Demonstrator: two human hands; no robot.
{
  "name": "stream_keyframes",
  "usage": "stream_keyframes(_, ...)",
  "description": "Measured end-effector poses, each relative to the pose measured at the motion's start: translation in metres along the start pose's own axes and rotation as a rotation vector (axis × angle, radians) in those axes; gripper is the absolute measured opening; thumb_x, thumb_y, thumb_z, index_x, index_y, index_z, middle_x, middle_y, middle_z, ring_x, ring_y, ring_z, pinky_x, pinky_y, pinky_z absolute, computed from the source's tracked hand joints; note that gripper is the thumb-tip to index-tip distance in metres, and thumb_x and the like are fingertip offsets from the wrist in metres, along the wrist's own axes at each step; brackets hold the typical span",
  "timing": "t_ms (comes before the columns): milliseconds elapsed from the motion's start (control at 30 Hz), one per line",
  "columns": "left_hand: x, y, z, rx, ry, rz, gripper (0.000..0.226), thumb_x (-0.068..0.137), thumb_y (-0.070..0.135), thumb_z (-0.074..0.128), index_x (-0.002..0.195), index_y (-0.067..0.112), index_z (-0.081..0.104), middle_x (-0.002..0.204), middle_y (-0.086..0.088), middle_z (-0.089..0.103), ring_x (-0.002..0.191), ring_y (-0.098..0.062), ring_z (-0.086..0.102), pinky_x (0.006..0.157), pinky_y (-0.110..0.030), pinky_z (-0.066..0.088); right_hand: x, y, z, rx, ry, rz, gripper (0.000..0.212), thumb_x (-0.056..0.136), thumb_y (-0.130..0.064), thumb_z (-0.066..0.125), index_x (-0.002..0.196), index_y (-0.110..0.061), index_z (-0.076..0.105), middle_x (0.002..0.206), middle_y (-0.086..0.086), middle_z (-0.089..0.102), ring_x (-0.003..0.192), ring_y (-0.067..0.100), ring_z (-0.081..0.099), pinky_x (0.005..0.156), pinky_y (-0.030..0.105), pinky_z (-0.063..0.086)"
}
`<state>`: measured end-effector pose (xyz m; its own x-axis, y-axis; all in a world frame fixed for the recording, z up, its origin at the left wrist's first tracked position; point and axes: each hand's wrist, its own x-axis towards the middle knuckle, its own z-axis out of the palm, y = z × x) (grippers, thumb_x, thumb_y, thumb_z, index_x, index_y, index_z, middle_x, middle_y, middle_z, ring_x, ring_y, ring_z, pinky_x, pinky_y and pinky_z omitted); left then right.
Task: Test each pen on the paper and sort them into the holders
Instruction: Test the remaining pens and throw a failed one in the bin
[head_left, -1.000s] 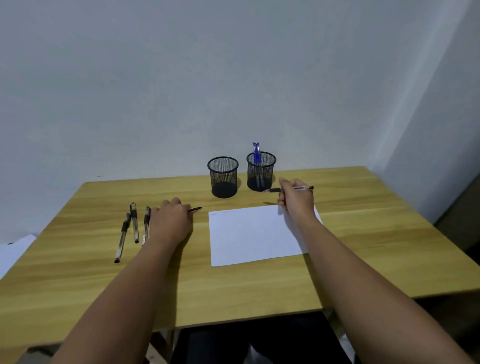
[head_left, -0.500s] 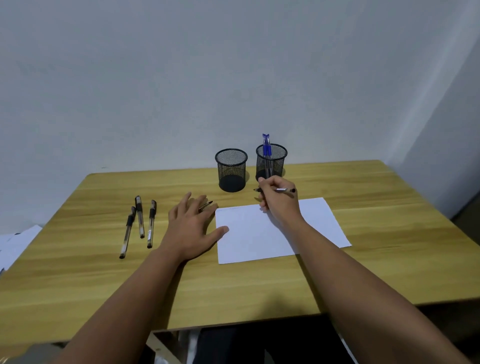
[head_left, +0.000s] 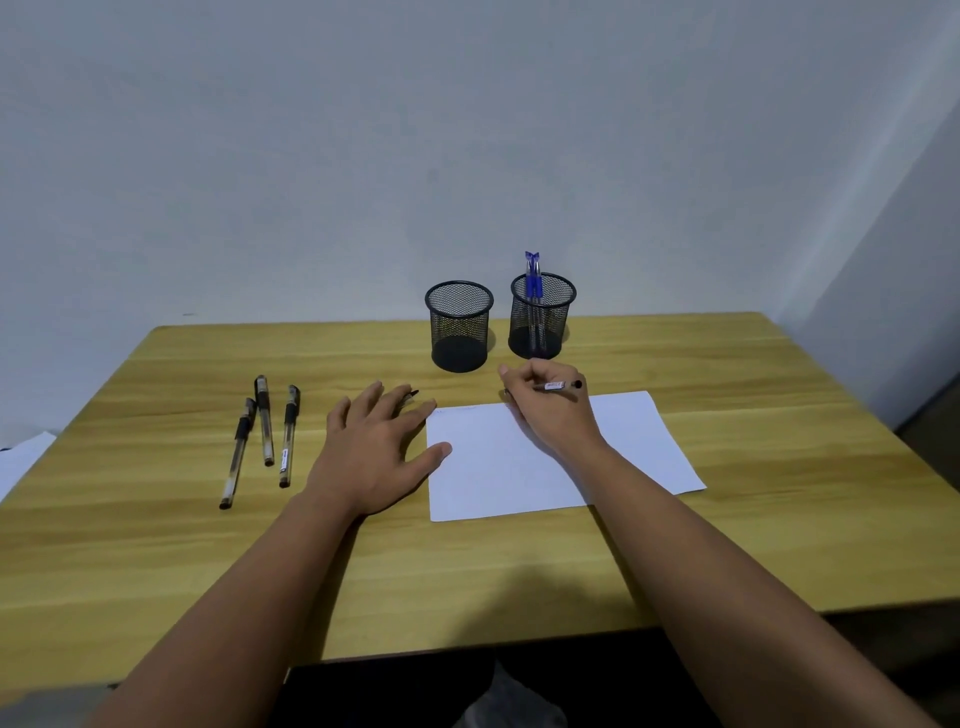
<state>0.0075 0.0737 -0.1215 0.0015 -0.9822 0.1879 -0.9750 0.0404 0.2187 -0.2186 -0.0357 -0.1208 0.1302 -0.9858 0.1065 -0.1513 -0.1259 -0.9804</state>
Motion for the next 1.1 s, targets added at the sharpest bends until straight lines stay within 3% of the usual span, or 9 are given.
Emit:
stream_keyframes(67,0.0,0.0,0.0,-0.008,0.005,-0.001,0.074,0.085,0.083,0.027,0.15,0.048,0.04,0.164,0.009,0.031,0.154,-0.022,0.015,0.122,-0.055,0.01,0.0,-0.002,0.002,0.003,0.008,0.003,0.043,0.094,-0.048,0.074,0.067,-0.015,0.068,0.066,0.011,0.067,0.066,0.027,0.065,0.066,0.047,0.057)
stream_keyframes(133,0.001,-0.001,0.001,-0.015,0.007,-0.005,0.074,0.085,0.083,0.027,0.149,0.049,0.04,0.163,0.01,0.031,0.154,-0.021,0.016,0.122,-0.055,0.01,0.003,-0.007,0.003,0.085,0.011,0.008,0.044,0.101,-0.035,0.073,0.077,0.001,0.065,0.064,0.012,0.064,0.06,0.023,0.06,0.058,0.038,0.049)
stream_keyframes(233,0.001,-0.001,0.001,-0.018,0.007,-0.003,0.074,0.084,0.084,0.027,0.148,0.049,0.041,0.163,0.011,0.031,0.154,-0.021,0.017,0.122,-0.056,0.011,0.008,-0.011,0.008,0.194,-0.023,-0.01,0.044,0.101,-0.025,0.075,0.082,0.011,0.059,0.06,0.011,0.058,0.06,0.031,0.056,0.052,0.034,0.042)
stream_keyframes(533,0.001,-0.002,0.001,-0.022,0.014,0.002,0.075,0.085,0.084,0.027,0.149,0.048,0.042,0.163,0.01,0.032,0.153,-0.021,0.019,0.122,-0.055,0.012,0.004,-0.002,0.008,0.055,-0.041,0.051,0.034,0.099,-0.022,0.077,0.071,-0.007,0.064,0.064,0.013,0.069,0.058,0.019,0.065,0.054,0.031,0.05)
stream_keyframes(633,0.001,-0.002,0.002,-0.014,0.013,0.002,0.075,0.085,0.084,0.026,0.149,0.048,0.041,0.163,0.01,0.032,0.153,-0.022,0.019,0.122,-0.056,0.012,0.0,-0.004,0.007,0.039,-0.038,0.046,0.036,0.099,-0.019,0.077,0.077,0.005,0.064,0.069,0.024,0.069,0.055,0.014,0.065,0.051,0.028,0.051)
stream_keyframes(700,0.001,-0.002,0.002,-0.009,0.011,0.0,0.075,0.085,0.084,0.026,0.149,0.048,0.04,0.163,0.01,0.032,0.153,-0.021,0.019,0.122,-0.055,0.012,-0.001,-0.005,0.007,0.029,-0.047,0.036,0.036,0.099,-0.019,0.077,0.08,0.009,0.064,0.07,0.023,0.07,0.054,0.013,0.064,0.05,0.027,0.051)
stream_keyframes(1100,0.001,-0.002,0.002,-0.019,0.008,-0.005,0.075,0.084,0.084,0.026,0.15,0.049,0.039,0.164,0.012,0.03,0.154,-0.02,0.017,0.123,-0.053,0.009,-0.002,-0.005,0.007,-0.005,-0.057,0.032,0.038,0.099,-0.017,0.076,0.077,0.011,0.063,0.067,0.026,0.067,0.05,0.014,0.059,0.049,0.026,0.047)
